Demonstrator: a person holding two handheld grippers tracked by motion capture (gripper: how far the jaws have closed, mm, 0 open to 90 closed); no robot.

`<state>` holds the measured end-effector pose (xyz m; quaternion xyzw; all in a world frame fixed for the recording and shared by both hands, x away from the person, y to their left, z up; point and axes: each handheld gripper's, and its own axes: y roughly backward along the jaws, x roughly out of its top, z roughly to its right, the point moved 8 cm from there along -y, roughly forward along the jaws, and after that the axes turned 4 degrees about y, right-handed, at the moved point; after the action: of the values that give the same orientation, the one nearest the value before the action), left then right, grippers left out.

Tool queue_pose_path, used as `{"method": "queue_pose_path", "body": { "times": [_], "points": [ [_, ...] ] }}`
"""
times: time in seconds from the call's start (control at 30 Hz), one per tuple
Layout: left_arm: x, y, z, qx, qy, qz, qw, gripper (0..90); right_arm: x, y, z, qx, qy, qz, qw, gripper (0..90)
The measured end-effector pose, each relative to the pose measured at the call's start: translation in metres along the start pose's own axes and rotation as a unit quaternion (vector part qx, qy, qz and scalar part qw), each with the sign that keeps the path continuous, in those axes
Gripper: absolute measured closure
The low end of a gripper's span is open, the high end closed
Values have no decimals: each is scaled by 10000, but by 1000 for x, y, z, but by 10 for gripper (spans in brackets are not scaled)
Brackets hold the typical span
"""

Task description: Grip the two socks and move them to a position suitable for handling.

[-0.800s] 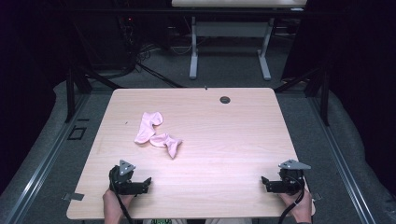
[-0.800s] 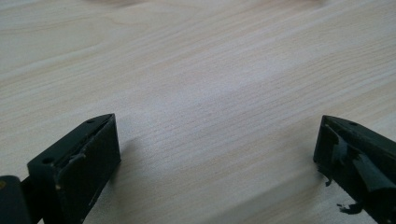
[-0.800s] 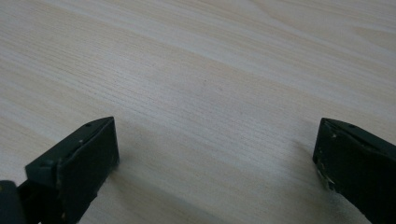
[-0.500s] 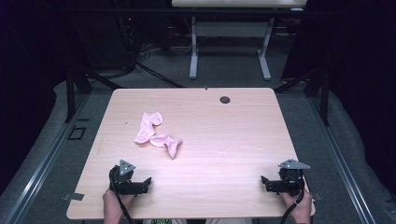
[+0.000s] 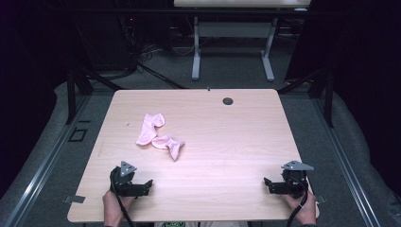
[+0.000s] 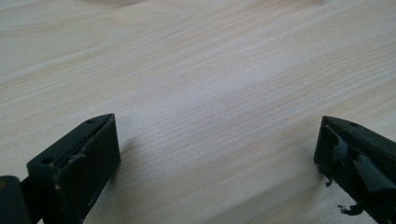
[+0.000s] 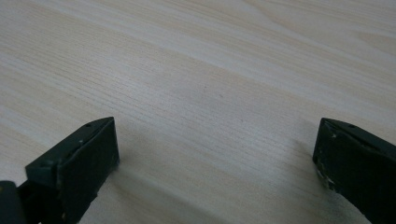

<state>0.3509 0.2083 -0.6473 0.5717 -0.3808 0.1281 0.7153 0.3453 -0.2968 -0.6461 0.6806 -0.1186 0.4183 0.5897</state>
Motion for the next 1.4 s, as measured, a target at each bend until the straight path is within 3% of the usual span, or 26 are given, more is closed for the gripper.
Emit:
{"method": "queue_pose_path", "body": {
  "times": [0.07,0.17,0.33,0.43,0.47,0.57,0.73,0.83,0.93,1.03,1.07,1.1,1.17,1.3,1.33,1.4],
  "points": [
    [8,2,-1,-214,49,-186,9996,1,0,0,0,22,2,-1,10000,0],
    [19,6,1,-323,-30,-270,9991,1,0,0,0,19,-2,3,10000,0],
    [59,16,7,-624,-127,-305,9975,1,0,0,1,-53,-26,-5,10000,0],
    [72,16,10,-673,-191,-345,9970,1,0,0,1,-40,-45,11,10000,0],
    [85,14,13,-791,-258,-475,9954,1,0,0,1,-46,-52,19,10000,0],
    [97,11,17,-785,-368,-630,9942,1,0,0,1,-50,-44,3,10000,0],
    [133,-2,30,-1004,-668,-993,9877,0,0,0,1,-64,-42,13,10000,0],
    [142,-8,34,-997,-740,-1059,9866,1,0,0,1,-64,-38,9,10000,0],
    [153,-20,36,-1003,-851,-1212,9839,1,0,0,1,-67,-38,9,10000,0],
    [162,-34,37,-1105,-762,-1313,9822,14,0,0,1,-54,-55,24,10000,0],
    [164,-39,37,-1064,-751,-1317,9827,45,0,0,1,-50,-49,18,10000,0],
    [165,-44,36,-1038,-764,-1404,9817,45,0,0,1,-50,-49,18,10000,0],
    [167,-55,36,-1181,-639,-1555,9787,106,0,0,1,-47,-59,29,10000,0],
    [166,-74,28,-925,-598,-1798,9775,212,0,0,1,-62,-51,23,10000,0],
    [160,-83,28,-869,-527,-2001,9745,265,0,0,0,-52,-57,26,10000,0],
    [158,-88,27,-870,-494,-2068,9733,282,0,0,0,-54,-58,27,10000,0]
  ]
}}
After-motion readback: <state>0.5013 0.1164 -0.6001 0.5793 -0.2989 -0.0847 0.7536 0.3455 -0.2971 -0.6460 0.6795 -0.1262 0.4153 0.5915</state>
